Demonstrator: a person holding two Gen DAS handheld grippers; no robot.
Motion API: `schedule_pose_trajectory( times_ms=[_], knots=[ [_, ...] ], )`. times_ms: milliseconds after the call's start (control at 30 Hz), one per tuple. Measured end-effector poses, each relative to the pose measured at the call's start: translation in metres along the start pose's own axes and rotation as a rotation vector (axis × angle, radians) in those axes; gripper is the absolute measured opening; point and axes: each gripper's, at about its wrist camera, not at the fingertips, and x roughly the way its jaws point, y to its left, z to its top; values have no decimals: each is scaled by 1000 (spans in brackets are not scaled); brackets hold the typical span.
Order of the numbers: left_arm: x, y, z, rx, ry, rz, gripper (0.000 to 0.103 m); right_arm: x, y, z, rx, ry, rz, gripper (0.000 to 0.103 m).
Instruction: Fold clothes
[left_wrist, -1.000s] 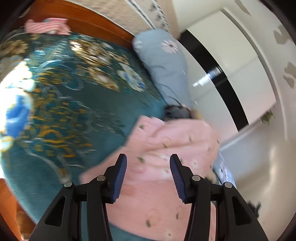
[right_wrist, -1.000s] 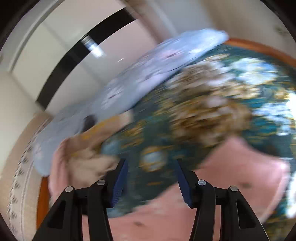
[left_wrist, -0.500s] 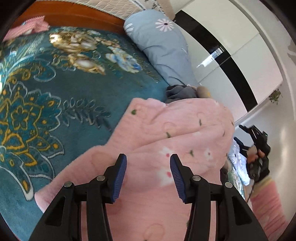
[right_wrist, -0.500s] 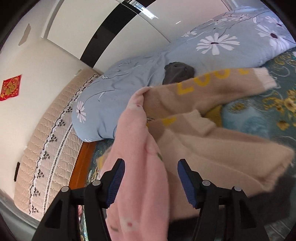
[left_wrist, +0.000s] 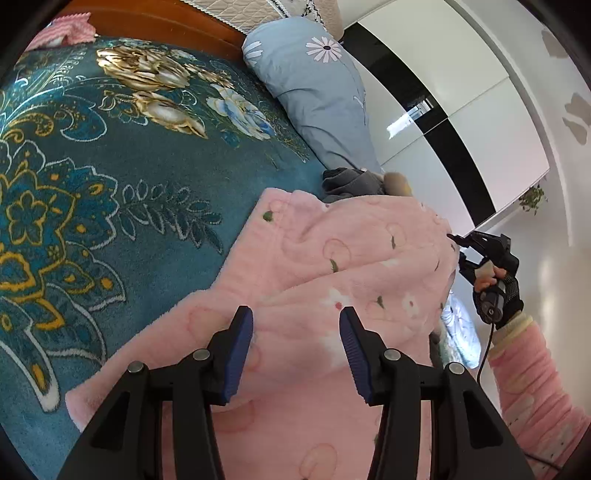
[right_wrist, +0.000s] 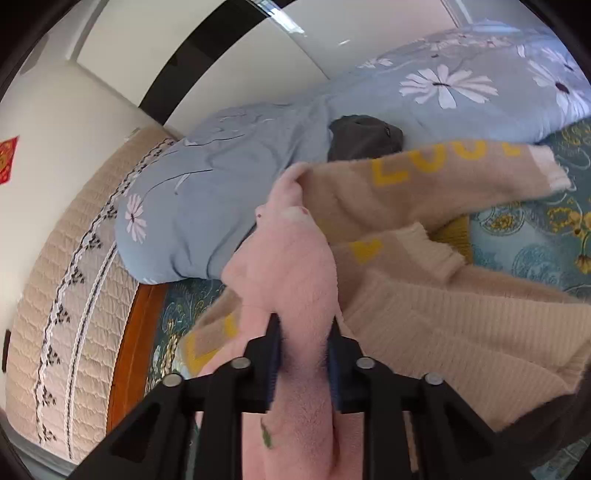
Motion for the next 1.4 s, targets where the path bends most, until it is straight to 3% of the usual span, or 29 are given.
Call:
schedule_pose_trajectory(
  times_ms=[233,433,500,600,700,867,933,967,1000,1033,1100,1200,1333,1400],
  knots=[
    [-16,2,-2,-16,-31,-6,50,-85,69,-21,-225,-107,71,14],
    [-32,5,-2,-38,-64,-6,51,-165,153,-103,-640,-173,172,14],
    [-37,6,-3,-45,-74,-7,51,-163,171,-143,-787,-128,177,14],
    [-41,2,-5,-46,-75,-18,51,-119,172,-209,-904,45,152,15],
    [-46,-2,-10,-37,-67,-25,51,-73,153,-266,-920,185,110,15],
    [-51,-1,-17,-36,-55,-7,51,-34,121,-324,-863,322,107,19],
    [-51,0,-18,-43,-54,-1,51,-36,117,-325,-855,335,134,24],
    [-51,1,-19,-47,-53,1,51,-40,115,-323,-852,343,163,34],
    [-51,2,-19,-51,-52,4,51,-47,114,-318,-848,351,209,52],
    [-51,2,-20,-53,-51,6,51,-55,111,-312,-838,354,258,58],
    [-50,1,-20,-52,-49,8,51,-68,105,-292,-799,325,320,59],
    [-48,-3,-20,-45,-46,8,51,-77,90,-241,-682,229,304,59],
    [-48,-6,-21,-43,-43,10,51,-54,58,-163,-344,184,321,60],
    [-48,-6,-20,-43,-43,14,51,-32,48,-139,-192,186,359,64]
  ],
)
